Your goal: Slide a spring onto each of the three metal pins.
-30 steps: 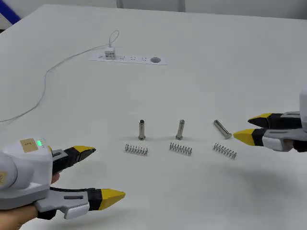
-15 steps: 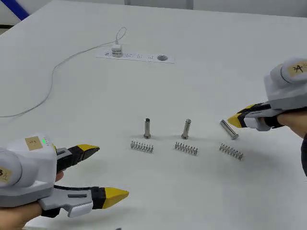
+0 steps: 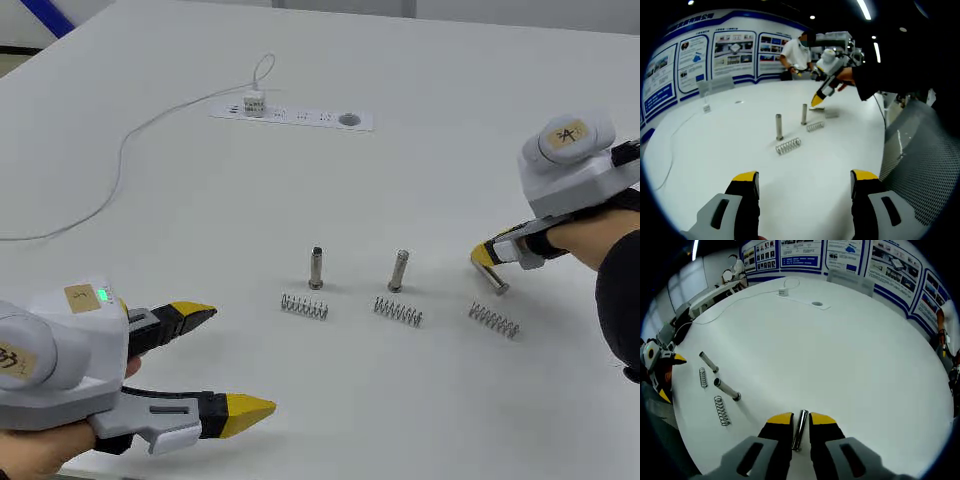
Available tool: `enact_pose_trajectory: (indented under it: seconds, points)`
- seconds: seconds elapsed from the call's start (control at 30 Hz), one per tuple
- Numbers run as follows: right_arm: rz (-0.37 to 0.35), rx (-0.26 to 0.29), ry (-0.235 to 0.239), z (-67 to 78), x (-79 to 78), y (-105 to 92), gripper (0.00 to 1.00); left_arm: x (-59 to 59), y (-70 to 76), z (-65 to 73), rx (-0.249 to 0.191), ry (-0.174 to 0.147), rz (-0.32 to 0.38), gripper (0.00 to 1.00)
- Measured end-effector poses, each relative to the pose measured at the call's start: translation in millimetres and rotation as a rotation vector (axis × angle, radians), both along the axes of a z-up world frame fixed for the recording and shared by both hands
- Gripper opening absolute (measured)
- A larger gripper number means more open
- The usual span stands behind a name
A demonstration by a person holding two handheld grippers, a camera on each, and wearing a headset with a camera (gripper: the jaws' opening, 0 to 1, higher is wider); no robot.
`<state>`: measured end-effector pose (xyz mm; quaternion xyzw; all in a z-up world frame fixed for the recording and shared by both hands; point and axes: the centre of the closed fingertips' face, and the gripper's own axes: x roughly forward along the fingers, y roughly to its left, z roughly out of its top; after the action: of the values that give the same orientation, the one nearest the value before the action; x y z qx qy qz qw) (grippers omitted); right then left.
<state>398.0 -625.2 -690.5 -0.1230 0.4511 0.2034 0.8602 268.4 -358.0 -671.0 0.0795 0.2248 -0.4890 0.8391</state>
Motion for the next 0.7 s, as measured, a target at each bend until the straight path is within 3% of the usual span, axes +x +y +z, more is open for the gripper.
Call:
enact_pose_trajectory:
  seconds: [0.23,0.47,0.7]
  points:
    - [-0.020,-0.004,0.044,-9.3,3.6,0.8,0.12,0.4,2.1,0.1,-0.002,0.003,0.007,0.76]
    - [-0.013,-0.042,0.073,-16.9,0.6,-0.6,0.10,0.3,3.4,0.8,-0.005,0.006,0.013,0.76]
    - [-0.004,-0.048,0.097,-15.8,-2.3,1.7,0.10,-0.4,2.1,0.1,-0.003,0.010,0.011,0.76]
